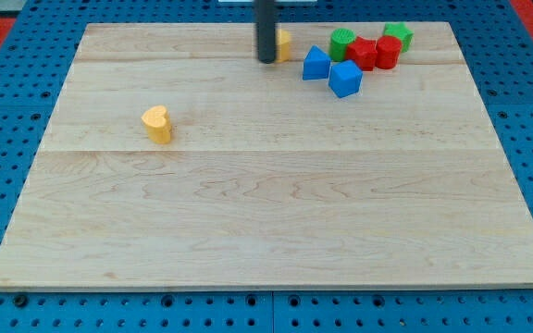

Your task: Move the yellow heart to the left of the yellow hexagon

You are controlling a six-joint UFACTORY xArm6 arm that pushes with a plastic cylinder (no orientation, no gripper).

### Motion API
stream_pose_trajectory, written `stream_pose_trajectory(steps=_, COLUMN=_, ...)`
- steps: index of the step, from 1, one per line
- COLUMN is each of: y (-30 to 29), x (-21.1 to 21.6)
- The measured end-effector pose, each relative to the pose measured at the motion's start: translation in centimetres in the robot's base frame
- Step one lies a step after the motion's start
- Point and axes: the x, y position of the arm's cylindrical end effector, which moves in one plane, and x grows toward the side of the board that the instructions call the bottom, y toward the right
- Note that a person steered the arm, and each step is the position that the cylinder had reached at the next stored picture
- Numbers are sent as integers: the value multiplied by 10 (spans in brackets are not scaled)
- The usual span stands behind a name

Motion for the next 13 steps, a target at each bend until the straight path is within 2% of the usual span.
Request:
stream_pose_trajectory(steps=1, y=-45, x=-20)
stream_pose_trajectory(steps=2, y=-8, x=-39)
stream_pose_trajectory(steps=3, y=23, x=-18)
stream_pose_trajectory(steps=4, y=-64, x=-49)
stream_pose_trajectory(steps=5, y=-196, x=-33)
stream_pose_trajectory(steps=6, y=-279, x=53)
stream_pose_trajectory(steps=7, y=-299, x=106)
stream_pose_trajectory(steps=8, y=-237, x=161)
stream_pose_trajectory(steps=9, y=-163, x=175)
stream_pose_trajectory(steps=10, y=-118, x=143)
stream_pose_trajectory(steps=11, y=-140, x=147)
stream_pose_trajectory(steps=12, y=-131, x=186)
stream_pose_trajectory(steps=13, y=-189, x=178)
